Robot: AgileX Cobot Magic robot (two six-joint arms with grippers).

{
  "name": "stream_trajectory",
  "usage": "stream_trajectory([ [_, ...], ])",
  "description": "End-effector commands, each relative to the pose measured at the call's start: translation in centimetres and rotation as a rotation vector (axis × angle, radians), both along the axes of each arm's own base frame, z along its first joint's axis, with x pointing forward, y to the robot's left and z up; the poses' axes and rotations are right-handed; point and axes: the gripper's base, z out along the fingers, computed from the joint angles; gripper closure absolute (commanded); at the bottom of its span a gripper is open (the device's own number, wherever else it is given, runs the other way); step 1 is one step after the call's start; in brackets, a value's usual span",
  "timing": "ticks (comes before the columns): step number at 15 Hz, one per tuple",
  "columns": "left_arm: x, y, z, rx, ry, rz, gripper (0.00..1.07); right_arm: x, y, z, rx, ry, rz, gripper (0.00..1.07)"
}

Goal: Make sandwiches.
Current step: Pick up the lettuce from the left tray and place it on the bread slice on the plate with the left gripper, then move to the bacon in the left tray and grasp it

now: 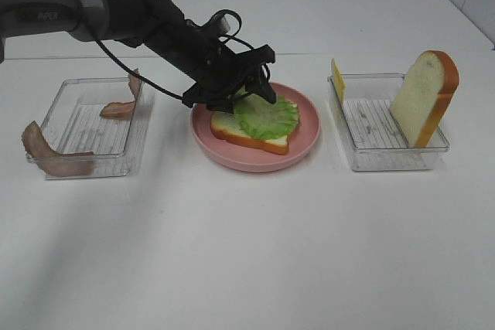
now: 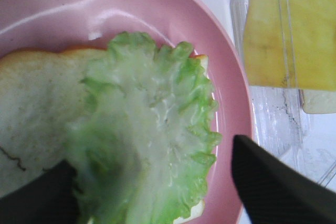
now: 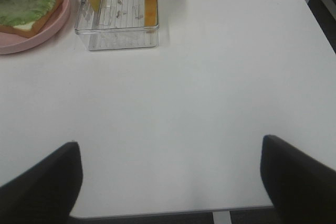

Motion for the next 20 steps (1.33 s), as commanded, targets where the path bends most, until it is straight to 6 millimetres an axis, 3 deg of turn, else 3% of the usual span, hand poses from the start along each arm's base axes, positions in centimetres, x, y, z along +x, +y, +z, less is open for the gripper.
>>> stream_trajectory([
  [1,-0.2,-0.3,0.8,-0.008,0.0,-0.012,0.17,-0.4,0.0,0.0,-0.004,-0.03,0.002,0.18],
  [8,-0.6,0.5,4.5,0.115,0.034,-0.033,0.14,-0.4,0.0,0.0,-0.004,-0.03,0.002,0.18],
  [9,-0.5,0.8,6.2,0.164,0.039,-0.049,0.14,-0.4,0.0,0.0,-0.004,-0.03,0.002,0.18],
  [12,-0.7,1.8,8.4,0.306,0.067,-0.086,0.15,-0.4,0.0,0.0,-0.004,-0.03,0.002,0.18],
  [13,-1.0,2.6,10.2,0.393,0.059,-0.118,0.15,-0.4,0.0,0.0,-0.004,-0.03,0.002,0.18],
  [17,-1.5,3.0,13.2,0.39,-0.004,-0.11,0.15,-0.4,0.0,0.0,-0.004,-0.03,0.002,0.18],
  [18,-1.9,3.8,14.5,0.45,-0.049,-0.108,0.15,-0.4,0.0,0.0,-0.004,-0.03,0.002,0.18],
  [20,-2.3,4.9,15.2,0.501,-0.06,-0.096,0.15,-0.4,0.0,0.0,-0.004,-0.03,0.003,0.18],
])
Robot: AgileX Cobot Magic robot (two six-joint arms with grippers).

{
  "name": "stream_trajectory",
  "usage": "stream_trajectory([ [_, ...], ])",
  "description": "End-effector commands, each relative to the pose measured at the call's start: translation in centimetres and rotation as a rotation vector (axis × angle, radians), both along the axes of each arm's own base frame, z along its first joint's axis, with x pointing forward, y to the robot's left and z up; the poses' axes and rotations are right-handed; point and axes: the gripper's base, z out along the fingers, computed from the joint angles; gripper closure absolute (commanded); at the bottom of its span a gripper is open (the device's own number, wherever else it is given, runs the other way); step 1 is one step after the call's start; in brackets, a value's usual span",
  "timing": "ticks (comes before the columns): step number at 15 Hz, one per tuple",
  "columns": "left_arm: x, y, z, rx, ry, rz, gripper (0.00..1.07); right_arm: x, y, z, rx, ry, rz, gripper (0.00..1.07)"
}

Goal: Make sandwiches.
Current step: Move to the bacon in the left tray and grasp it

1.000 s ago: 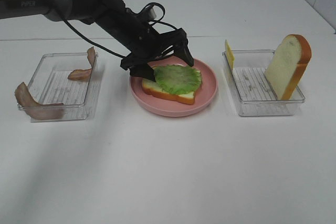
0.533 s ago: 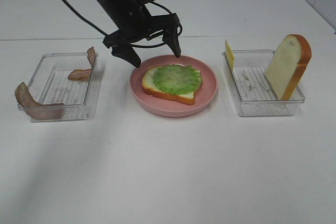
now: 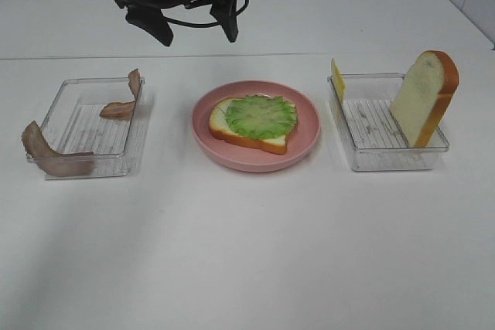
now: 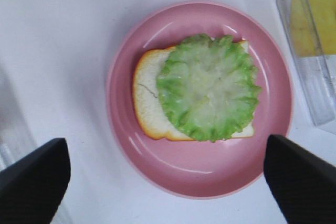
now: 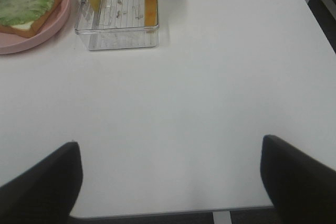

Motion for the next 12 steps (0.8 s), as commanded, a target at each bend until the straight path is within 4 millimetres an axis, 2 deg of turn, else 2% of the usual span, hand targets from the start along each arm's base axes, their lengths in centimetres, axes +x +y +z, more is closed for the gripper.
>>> stream_trajectory([
  [1,-1.4,2.1,1.2,0.095,0.065,0.006,0.15,-0.4,0.0,0.0,-0.005,-0.03,0.002,0.18],
  [2,-1.4,2.6,1.3,0.097,0.068,0.015,0.15,-0.4,0.0,0.0,-0.005,-0.03,0.002,0.18],
  [3,-1.4,4.8,1.6,0.103,0.082,0.053,0.15,-0.4,0.0,0.0,-0.005,-0.03,0.002,0.18],
  [4,-1.3,5.6,1.7,0.106,0.087,0.061,0.15,-0.4,0.0,0.0,-0.005,-0.03,0.002,0.18],
  [6,-1.5,6.3,1.9,0.111,0.087,0.068,0.15,-0.4,0.0,0.0,-0.005,-0.03,0.002,0.18],
  [11,-1.2,8.7,0.3,0.173,0.131,0.113,0.15,-0.4,0.0,0.0,-0.002,-0.031,0.0,0.18],
  [12,-1.0,10.0,-0.3,0.176,0.153,0.142,0.15,-0.4,0.0,0.0,-0.001,-0.03,0.0,0.18],
])
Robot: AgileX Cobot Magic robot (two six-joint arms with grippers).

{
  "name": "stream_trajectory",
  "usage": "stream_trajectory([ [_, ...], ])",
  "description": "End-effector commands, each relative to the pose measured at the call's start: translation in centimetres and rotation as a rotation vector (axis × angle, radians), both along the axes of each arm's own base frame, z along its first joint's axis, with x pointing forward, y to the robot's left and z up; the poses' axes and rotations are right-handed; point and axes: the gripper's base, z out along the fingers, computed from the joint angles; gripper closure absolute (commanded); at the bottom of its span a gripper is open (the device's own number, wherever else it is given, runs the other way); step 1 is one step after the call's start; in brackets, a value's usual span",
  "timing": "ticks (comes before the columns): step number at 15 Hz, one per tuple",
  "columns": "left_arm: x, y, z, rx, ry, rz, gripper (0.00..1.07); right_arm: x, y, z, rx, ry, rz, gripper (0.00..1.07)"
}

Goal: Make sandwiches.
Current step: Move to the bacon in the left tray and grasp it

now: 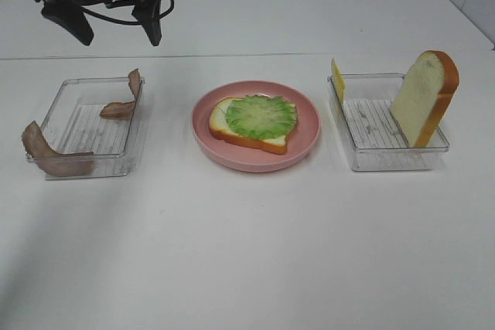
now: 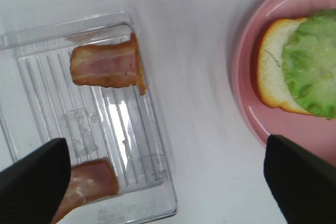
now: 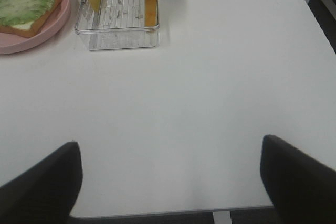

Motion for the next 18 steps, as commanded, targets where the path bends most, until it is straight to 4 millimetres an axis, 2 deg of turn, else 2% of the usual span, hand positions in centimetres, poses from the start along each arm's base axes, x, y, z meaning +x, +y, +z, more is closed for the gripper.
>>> stream_trajectory([
  [1,-0.7,1.8,-0.5,0.029,0.103,0.033,0.15,-0.4,0.0,0.0,-0.001,-0.03,0.0,0.18],
  [4,0.4,3.5,-2.1,-0.013,0.113,0.109,0.15,-0.4,0.0,0.0,-0.001,-0.03,0.0,0.18],
  [10,2.5,2.7,-7.0,-0.055,0.161,0.151,0.16,-0.4,0.0,0.0,-0.001,-0.03,0.0,0.18],
  [14,4.1,2.3,-8.8,-0.067,0.158,0.189,0.16,-0.4,0.0,0.0,-0.001,-0.03,0.0,0.18],
  [18,5.4,2.0,-9.5,-0.083,0.144,0.21,0.21,-0.4,0.0,0.0,-0.001,-0.03,0.0,0.18],
])
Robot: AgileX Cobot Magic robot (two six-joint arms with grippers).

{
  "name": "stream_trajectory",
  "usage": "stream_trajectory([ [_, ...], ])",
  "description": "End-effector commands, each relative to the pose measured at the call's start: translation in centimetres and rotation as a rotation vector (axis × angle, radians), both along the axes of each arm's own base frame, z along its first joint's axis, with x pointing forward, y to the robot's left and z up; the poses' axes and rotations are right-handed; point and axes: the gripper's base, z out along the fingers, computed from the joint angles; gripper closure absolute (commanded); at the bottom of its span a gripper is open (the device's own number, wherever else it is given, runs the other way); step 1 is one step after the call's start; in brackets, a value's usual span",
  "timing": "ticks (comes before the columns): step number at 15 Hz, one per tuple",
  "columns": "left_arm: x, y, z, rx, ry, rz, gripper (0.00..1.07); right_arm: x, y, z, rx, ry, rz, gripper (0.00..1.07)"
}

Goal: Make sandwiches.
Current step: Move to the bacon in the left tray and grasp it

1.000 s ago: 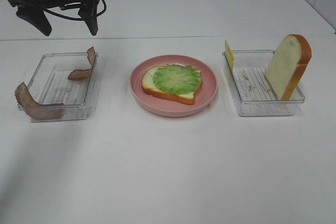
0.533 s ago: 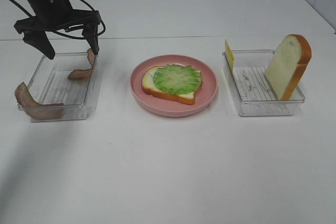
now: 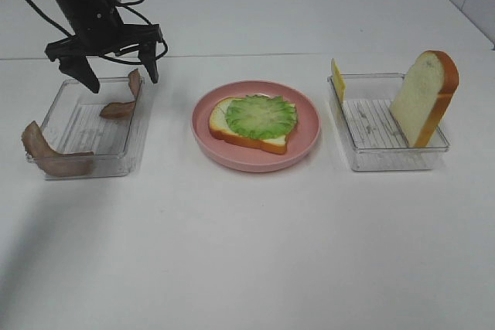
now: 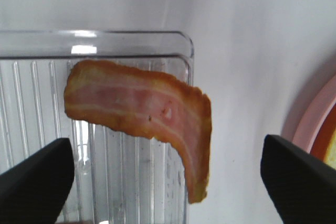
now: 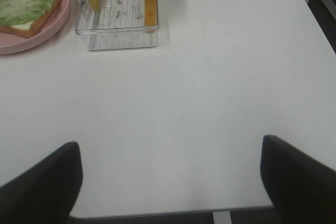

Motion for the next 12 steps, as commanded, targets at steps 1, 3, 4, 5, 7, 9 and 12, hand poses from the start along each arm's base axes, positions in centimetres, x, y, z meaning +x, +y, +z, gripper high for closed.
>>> stream_trajectory([
  [1,0.31,-0.2,-0.55,-0.011,0.03,0.005,0.21,-0.4,-0.01,0.0,-0.001,-0.03,0.0,0.18],
  [3,0.24,-0.25,-1.48,-0.011,0.064,0.004,0.21,-0.4,-0.01,0.0,-0.001,-0.03,0.0,0.18],
  [4,0.22,-0.29,-1.47,-0.016,0.066,0.005,0.21,-0.4,-0.01,0.0,-0.001,-0.03,0.0,0.18],
  [5,0.23,-0.37,-1.46,-0.025,0.066,0.006,0.26,-0.4,-0.01,0.0,-0.001,-0.03,0.0,0.18],
  [7,0.26,-0.4,-1.45,-0.029,0.062,0.007,0.36,-0.4,-0.01,0.0,-0.001,-0.03,0.0,0.18],
  [9,0.31,-0.29,-1.46,-0.019,0.06,0.025,0.49,-0.4,-0.01,0.0,-0.001,-0.03,0.0,0.18],
  [12,0.33,-0.22,-1.47,-0.013,0.058,0.03,0.7,-0.4,-0.01,0.0,-0.001,-0.03,0.0,0.18],
])
